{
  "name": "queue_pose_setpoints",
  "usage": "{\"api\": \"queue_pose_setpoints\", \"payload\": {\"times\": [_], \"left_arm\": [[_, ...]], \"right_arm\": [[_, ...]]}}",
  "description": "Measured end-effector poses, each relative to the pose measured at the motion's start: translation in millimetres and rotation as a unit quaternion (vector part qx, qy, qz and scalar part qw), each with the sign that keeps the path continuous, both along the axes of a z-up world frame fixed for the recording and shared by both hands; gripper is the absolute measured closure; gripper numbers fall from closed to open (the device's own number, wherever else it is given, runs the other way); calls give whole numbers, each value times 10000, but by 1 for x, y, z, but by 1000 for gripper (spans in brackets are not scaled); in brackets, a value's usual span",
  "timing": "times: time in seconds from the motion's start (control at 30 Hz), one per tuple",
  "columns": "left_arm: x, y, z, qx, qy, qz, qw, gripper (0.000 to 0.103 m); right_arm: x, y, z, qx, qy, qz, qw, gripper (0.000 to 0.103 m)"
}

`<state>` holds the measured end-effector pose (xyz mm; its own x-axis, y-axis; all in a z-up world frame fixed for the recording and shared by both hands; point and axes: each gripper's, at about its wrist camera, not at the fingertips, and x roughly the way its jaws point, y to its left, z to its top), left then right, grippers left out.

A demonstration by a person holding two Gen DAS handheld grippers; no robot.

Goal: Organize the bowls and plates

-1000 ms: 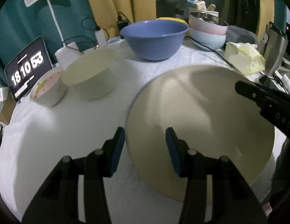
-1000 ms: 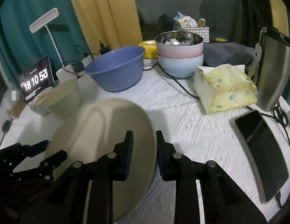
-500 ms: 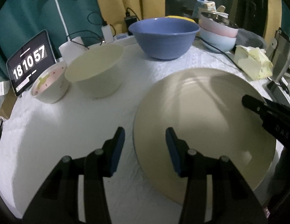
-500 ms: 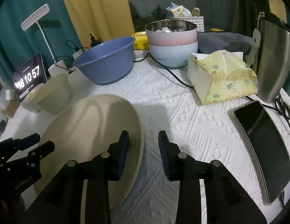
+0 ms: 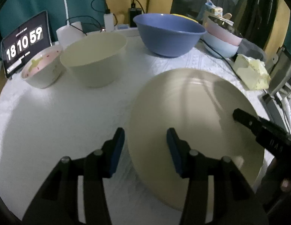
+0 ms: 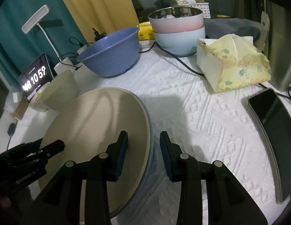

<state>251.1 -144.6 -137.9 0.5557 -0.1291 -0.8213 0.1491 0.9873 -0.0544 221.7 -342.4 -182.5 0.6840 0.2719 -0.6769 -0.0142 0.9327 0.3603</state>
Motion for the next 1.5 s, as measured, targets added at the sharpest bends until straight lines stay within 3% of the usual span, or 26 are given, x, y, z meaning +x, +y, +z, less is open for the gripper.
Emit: {"api": "queue_pose_setpoints", "payload": {"times": [0.07, 0.2, 0.27, 0.37, 0.57, 0.77, 1.5], "left_arm": [[2, 0, -1, -66, 16, -5, 10000, 52], [7, 2, -7, -377, 52, 44, 9993, 29], [10, 6, -12, -698, 126, 124, 9974, 23], [12, 8, -16, -958, 172, 130, 9952, 22], [11, -5, -11, -721, 31, -150, 9973, 29], [12, 5, -9, -826, 87, -79, 9965, 43], [-17, 22, 6, -849, -89, -204, 9961, 47]], "right_arm": [[0, 1, 0, 37, 4, 49, 10000, 65], [2, 2, -1, 130, 1, 120, 9998, 64], [3, 1, -2, 189, -1, 155, 9997, 65], [5, 2, -3, 226, -5, 199, 9995, 65], [5, 2, -3, 231, -11, 208, 9995, 64], [4, 1, -3, 191, -18, 178, 9997, 64], [-23, 16, 14, 105, -74, -90, 9999, 64]]}}
